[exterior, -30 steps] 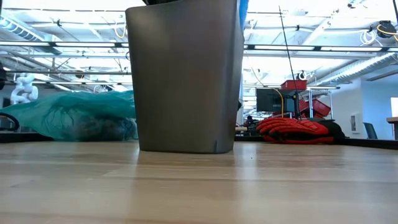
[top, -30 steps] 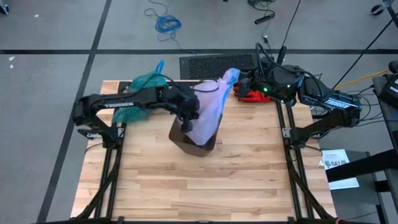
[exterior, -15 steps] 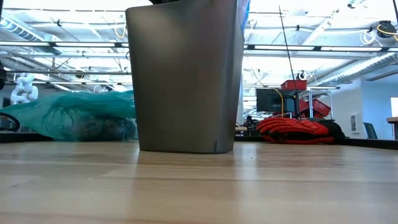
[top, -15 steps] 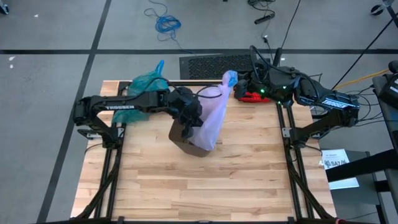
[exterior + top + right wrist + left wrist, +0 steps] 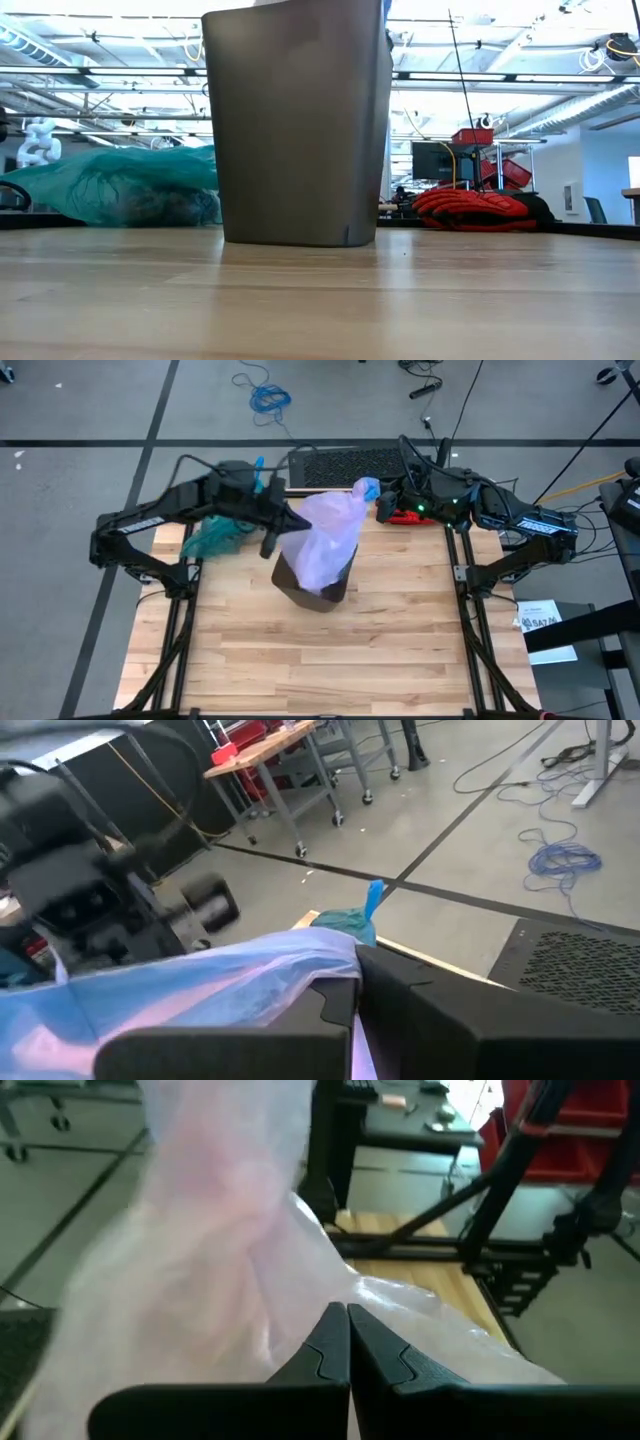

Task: Place trash/remove bag and relplace
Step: Insert a new pink trash bag into the black trash bin

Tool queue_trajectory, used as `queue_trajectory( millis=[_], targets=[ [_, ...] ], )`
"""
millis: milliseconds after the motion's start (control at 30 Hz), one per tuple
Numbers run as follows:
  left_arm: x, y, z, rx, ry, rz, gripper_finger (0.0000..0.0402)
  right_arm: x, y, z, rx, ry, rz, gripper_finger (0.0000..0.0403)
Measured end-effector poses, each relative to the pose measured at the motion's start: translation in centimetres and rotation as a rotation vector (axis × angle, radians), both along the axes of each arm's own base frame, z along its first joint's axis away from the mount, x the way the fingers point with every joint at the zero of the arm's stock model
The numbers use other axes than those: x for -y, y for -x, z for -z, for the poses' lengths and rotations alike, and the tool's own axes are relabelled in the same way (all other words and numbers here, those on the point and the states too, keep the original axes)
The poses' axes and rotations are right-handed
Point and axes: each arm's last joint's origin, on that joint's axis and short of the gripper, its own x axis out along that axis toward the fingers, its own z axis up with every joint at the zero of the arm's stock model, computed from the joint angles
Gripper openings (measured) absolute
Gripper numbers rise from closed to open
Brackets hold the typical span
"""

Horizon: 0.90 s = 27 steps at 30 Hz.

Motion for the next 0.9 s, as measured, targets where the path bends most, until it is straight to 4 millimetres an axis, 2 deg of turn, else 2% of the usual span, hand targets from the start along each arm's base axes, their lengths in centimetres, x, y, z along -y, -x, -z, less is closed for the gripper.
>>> queue_trajectory(
  millis=[133,400,600,667,767,900],
  targets=[
    [-0.1,0.9,-0.5,-0.004,-0.010,-0.036,0.0000,-0.1,-0.2,0.2,-0.012,-0.005,-0.024,0.0000],
    [-0.7,0.2,1.1,-0.125,-0.013,-0.107,0.0000,-0.2,-0.7,0.4,-0.031,0.009,-0.041,0.0000],
    [-1.7,2.9,-1.5,0.020,-0.086,-0.292,0.0000,-1.2,-0.8,0.3,-0.035,0.043,-0.091,0.0000],
    [-2.3,3.5,-1.8,0.034,-0.075,-0.355,0.0000,-1.7,-0.9,0.1,-0.034,0.070,-0.119,0.0000],
    [-3.4,3.5,-1.3,0.003,-0.020,-0.401,0.0000,-2.4,-1.0,0.0,-0.047,0.124,-0.176,0.0000],
    [-4.3,1.7,0.7,-0.071,0.084,-0.306,0.0000,-3.4,-1.0,-0.4,-0.062,0.231,-0.237,0.0000]
  ],
)
